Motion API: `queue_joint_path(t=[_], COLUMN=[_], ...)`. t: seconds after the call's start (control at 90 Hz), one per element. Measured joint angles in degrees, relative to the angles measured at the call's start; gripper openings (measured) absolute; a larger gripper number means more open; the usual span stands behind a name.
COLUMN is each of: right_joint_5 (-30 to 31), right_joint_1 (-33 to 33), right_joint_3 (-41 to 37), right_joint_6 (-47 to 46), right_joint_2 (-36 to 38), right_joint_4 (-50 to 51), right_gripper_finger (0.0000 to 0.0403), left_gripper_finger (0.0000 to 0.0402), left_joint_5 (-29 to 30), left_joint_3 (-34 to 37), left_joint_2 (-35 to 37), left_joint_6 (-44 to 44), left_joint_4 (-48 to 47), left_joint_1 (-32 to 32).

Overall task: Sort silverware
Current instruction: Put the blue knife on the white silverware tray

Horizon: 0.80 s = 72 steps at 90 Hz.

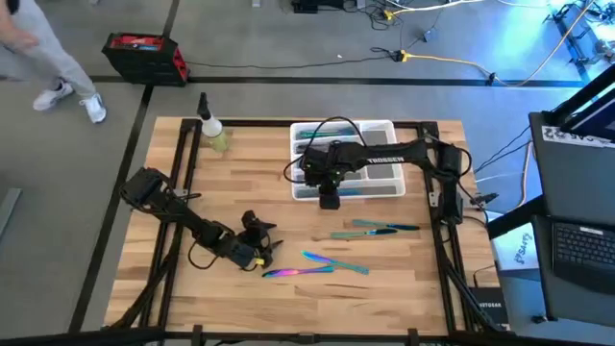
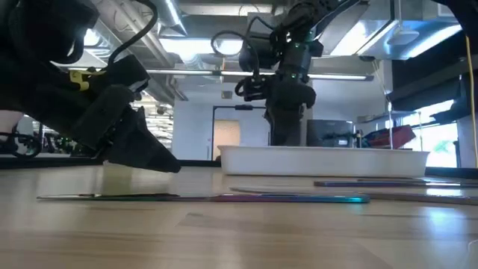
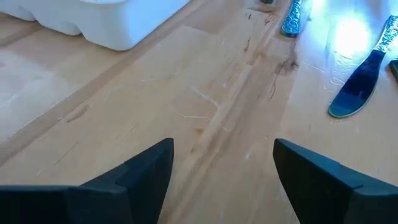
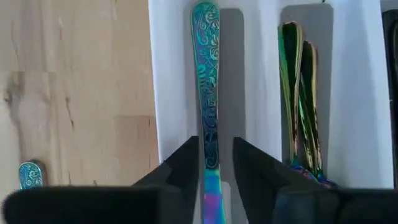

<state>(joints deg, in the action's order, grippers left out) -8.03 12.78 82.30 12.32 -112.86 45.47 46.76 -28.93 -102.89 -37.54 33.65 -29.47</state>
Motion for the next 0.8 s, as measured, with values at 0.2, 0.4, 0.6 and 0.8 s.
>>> queue_joint_path(t=[0.2, 0.4, 0.6, 0.8], right_joint_5=[0.77, 5.47, 5.74, -0.29], right_joint_1=[-0.1, -2.37, -7.95, -14.52], right_joint_3=[0.18, 2.29, 2.44, -6.14], right_joint_6=[-0.54, -1.96, -6.16, -9.48], right_joint_2=[0.97, 5.29, 9.04, 10.42], right_joint_4=[0.2, 0.04, 5.26, 6.31], right_gripper_finger=[0.012, 0.0121, 0.0121, 0.0121], left_gripper_finger=[0.0263, 0.0263, 0.0263, 0.0263], left_joint_5=[0.0, 0.0, 0.0, -0.04], left_joint_3=[0.0, 0.0, 0.0, 0.0], left_joint_2=[0.0, 0.0, 0.0, 0.0], left_joint_6=[0.0, 0.09, 0.25, 1.04], left_joint_4=[0.04, 0.0, 0.04, -0.03], left_joint_1=[0.0, 0.0, 0.0, 0.0])
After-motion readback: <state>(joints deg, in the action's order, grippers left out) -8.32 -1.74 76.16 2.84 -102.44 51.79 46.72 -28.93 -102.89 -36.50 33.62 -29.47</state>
